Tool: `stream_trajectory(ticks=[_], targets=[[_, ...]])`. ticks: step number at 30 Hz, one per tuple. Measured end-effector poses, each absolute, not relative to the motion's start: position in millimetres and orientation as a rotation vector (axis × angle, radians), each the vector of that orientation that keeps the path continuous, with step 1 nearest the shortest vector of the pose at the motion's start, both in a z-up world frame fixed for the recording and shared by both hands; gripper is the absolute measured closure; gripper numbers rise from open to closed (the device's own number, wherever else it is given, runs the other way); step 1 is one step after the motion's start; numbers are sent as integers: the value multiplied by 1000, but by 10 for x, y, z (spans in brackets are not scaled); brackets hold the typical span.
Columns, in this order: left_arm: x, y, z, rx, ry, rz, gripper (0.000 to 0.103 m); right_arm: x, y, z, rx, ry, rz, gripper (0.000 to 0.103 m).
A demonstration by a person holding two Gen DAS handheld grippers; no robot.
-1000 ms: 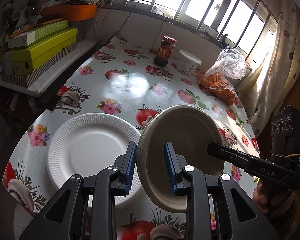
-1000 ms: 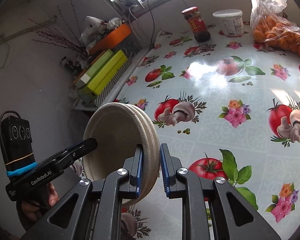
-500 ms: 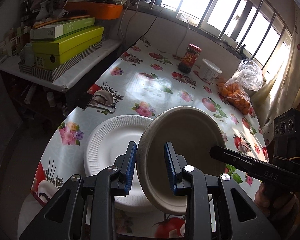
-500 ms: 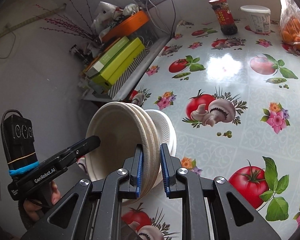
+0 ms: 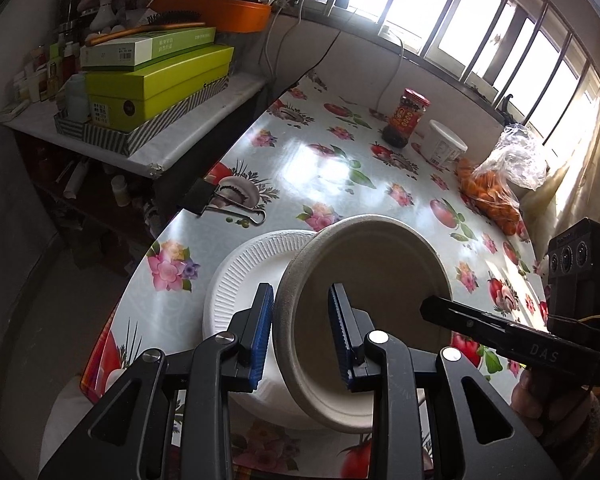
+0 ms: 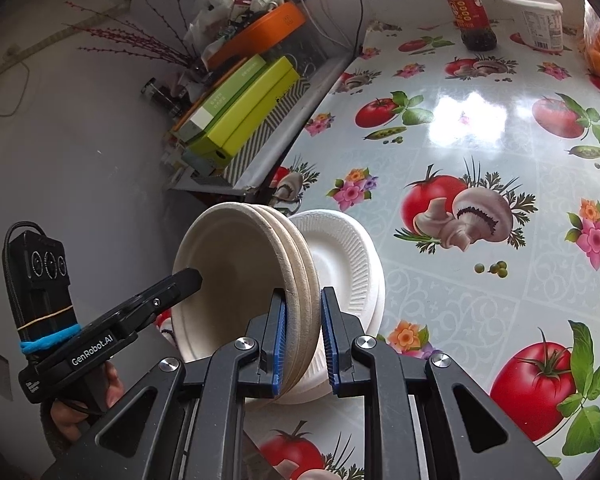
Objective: Organize plates and bowls
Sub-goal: 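Carry the beige bowl stack with both tools over the white plate stack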
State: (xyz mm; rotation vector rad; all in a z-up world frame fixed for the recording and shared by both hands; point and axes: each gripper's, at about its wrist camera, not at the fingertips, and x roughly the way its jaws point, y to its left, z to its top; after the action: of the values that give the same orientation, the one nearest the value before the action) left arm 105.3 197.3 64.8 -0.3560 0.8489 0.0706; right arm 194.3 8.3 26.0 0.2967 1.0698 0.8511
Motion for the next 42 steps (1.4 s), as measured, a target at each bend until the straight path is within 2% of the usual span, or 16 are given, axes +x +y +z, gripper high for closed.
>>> stream_trajectory(ticks=[42], targets=[[1276, 2177, 383, -382, 912, 91, 74, 2199, 363, 117, 303, 1100, 824, 85]])
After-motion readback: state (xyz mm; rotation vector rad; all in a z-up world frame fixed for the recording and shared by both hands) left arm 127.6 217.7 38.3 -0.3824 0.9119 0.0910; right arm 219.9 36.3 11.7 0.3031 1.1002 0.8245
